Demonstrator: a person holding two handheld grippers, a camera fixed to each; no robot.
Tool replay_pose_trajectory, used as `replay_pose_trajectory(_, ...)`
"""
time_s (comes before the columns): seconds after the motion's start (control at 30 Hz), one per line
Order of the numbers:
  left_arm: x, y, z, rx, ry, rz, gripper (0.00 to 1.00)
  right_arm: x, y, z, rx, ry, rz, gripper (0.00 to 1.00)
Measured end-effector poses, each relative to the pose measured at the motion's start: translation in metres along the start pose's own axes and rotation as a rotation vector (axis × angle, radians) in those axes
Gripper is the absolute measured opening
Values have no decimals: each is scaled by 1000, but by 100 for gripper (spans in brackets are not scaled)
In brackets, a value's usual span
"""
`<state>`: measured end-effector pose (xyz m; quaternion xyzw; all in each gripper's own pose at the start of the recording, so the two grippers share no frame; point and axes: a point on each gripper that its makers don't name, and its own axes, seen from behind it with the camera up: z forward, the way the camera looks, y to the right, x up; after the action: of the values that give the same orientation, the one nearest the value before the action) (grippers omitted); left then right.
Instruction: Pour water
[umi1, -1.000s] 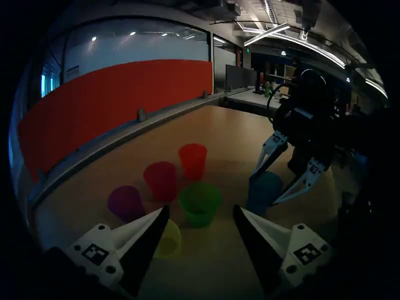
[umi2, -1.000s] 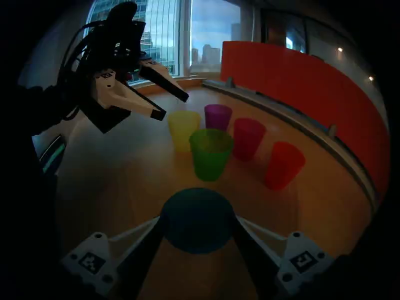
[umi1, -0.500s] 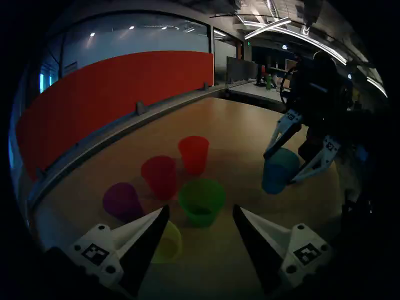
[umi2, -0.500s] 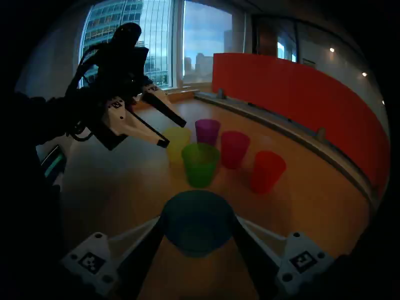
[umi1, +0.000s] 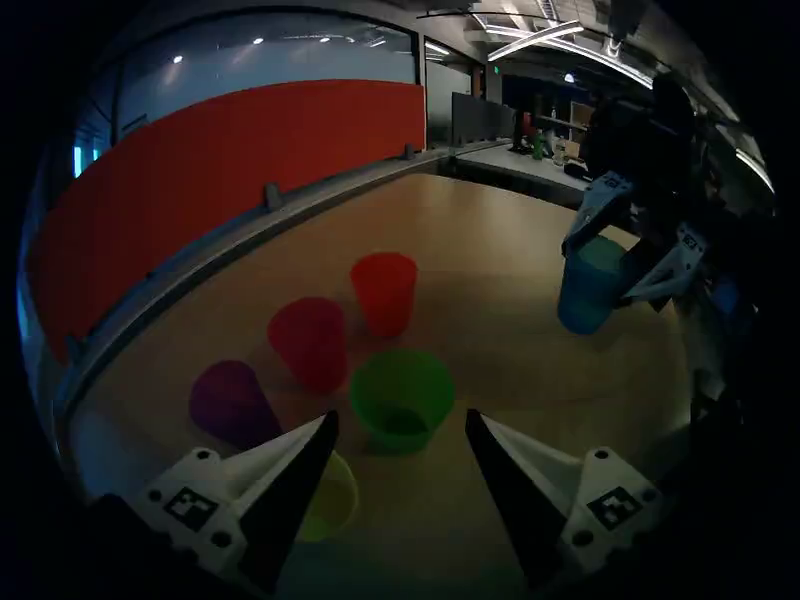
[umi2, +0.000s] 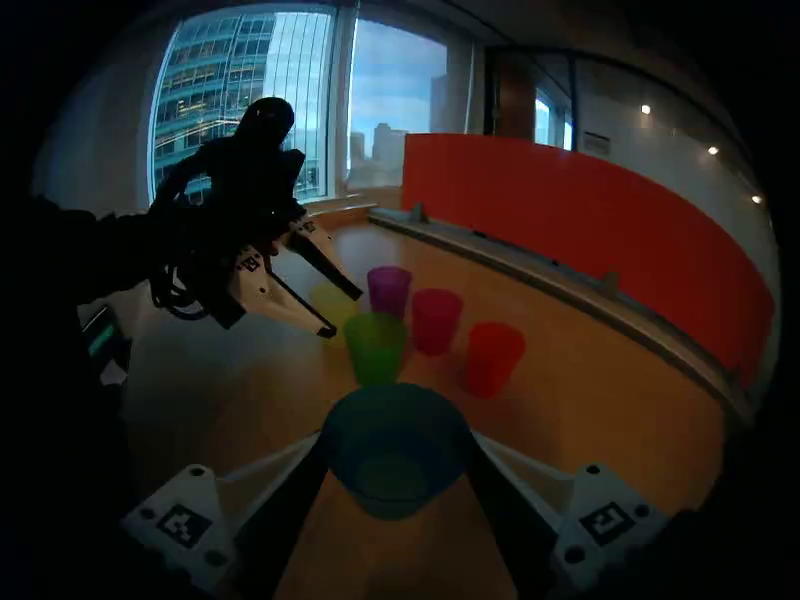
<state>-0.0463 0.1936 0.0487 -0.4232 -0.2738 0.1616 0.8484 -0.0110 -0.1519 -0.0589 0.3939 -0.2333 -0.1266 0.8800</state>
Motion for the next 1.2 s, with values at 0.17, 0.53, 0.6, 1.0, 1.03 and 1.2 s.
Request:
replay_pose_trajectory(0.17,-3,-3,6,5,-21,4,94,-1,3,-7,-11,3,3,92)
replay_pose_trajectory(0.53,-10,-6,24,9,-54,2,94,-1,6,-12,-19,0,-2,92)
replay_pose_trajectory(0.6,-11,-6,27,9,-57,0,94,-1,6,-12,-19,-1,-2,92)
replay_pose_trajectory(1.0,-12,-3,47,0,-63,-5,94,-5,5,-10,-16,-10,2,92)
replay_pose_trajectory(1.03,-11,-3,48,0,-61,-7,94,-6,6,-10,-16,-10,3,92)
replay_pose_trajectory(1.2,-12,-3,54,2,-58,-20,94,-7,7,-11,-20,-10,3,92)
